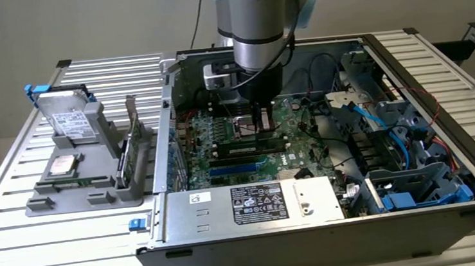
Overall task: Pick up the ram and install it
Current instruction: 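Insert the ram into the slot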
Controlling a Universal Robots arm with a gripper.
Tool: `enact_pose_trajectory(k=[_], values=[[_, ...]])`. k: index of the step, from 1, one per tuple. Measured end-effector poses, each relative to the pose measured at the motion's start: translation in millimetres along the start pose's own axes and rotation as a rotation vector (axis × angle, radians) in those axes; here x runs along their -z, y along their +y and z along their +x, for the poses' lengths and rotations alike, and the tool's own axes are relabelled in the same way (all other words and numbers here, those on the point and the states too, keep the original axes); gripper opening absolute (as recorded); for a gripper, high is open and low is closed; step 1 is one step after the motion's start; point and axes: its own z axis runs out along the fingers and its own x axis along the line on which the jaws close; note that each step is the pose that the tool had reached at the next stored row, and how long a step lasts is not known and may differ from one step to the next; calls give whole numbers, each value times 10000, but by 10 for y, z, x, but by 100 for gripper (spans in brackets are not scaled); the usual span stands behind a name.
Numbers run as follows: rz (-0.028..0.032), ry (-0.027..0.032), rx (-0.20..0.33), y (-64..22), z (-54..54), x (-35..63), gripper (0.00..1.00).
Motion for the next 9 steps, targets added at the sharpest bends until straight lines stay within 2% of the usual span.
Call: enact_pose_trajectory(k=[4,6,8,9], values=[[0,1,0,-19,8,85,22],[-19,0,2,-41,15,129,22],[-94,3,8,-57,22,170,22],[-158,5,13,-63,25,189,22]])
